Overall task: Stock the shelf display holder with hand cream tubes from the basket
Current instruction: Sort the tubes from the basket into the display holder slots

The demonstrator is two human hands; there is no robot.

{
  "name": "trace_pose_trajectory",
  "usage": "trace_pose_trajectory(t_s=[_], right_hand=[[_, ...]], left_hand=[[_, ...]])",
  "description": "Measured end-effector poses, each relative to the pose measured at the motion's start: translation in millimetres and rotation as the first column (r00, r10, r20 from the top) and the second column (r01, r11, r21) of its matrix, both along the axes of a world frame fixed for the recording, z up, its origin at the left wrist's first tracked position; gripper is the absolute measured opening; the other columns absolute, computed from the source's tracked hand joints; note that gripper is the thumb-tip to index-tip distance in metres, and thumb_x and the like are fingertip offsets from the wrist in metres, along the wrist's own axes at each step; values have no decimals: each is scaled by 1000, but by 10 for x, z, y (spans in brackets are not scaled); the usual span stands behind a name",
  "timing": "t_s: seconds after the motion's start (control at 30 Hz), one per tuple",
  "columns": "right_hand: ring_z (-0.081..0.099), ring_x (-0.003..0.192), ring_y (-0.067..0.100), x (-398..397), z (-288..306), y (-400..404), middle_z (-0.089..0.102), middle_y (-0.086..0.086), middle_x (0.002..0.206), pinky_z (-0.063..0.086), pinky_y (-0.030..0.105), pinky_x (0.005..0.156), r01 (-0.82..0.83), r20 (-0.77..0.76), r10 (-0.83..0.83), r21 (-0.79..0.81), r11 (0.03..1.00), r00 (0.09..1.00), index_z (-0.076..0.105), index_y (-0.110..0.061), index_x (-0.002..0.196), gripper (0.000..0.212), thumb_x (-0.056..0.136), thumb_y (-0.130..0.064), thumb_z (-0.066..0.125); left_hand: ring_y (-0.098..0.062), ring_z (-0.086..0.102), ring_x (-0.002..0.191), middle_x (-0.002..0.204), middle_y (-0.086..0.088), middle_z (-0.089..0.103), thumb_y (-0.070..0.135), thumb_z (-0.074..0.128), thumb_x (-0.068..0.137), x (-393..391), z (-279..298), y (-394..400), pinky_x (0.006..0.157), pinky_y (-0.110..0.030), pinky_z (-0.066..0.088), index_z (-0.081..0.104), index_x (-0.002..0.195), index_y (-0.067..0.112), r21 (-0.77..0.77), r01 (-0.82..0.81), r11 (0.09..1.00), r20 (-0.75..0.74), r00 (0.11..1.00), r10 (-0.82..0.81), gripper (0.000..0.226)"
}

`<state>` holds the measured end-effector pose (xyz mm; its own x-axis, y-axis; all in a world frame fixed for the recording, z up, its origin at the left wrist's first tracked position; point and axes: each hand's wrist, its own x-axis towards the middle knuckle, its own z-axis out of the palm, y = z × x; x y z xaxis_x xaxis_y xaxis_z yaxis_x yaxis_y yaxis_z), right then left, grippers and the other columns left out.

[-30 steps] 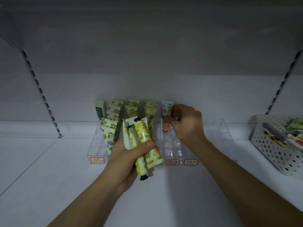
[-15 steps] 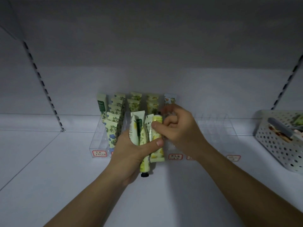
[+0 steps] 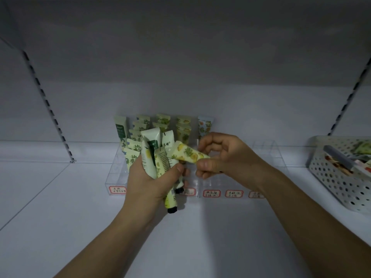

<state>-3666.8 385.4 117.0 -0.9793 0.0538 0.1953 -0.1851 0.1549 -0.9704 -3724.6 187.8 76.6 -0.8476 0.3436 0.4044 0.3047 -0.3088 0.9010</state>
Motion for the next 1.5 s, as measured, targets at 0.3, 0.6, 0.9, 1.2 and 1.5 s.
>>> trace_pose_trajectory(t_s=[0.3,0.6,0.9,1.2,1.5], right_hand=[[60,75,16,-86,-36,-11,67,-5,83,49,33,66,237,-185,-223,54,970,957,65,-16,109,12,100,-22,59],[70,66,16,-278,-242,-289,69,4,78,60,39,65,516,-437,-403,176,838,804,59,-16,109,9,102,-19,55],[62,65,12,-360,-162,-271,67,0,72,49,32,64,625,-604,-312,419,659,733,69,-14,97,15,93,-28,66],[62,56,11,-426,-77,-316,63,-6,57,50,28,60,579,-509,-300,583,570,807,64,-12,68,29,87,-31,76],[56,65,10,-164,-190,-473,56,-11,72,51,32,64,685,-557,-416,465,562,719,59,-19,101,23,95,-41,62]], left_hand=[[-13,72,81,90,4,76,-7,77,79,134,50,-459,68,-28,60,67,102,24,-338,-141,930,-230,971,64,40],[2,66,75,89,23,69,39,65,73,91,-93,-540,61,-21,52,60,109,45,-489,-388,781,-590,807,32,37],[-12,63,69,83,11,67,28,78,74,13,-211,-460,52,-34,50,62,105,31,-536,-489,688,-722,688,-74,34],[-2,60,76,88,19,64,25,77,73,-5,-214,-465,61,-18,48,62,105,34,-535,-431,726,-667,743,-50,37],[-30,68,59,79,-12,75,5,72,82,174,-61,-516,51,-52,52,64,102,4,-273,72,959,-8,997,-77,22]])
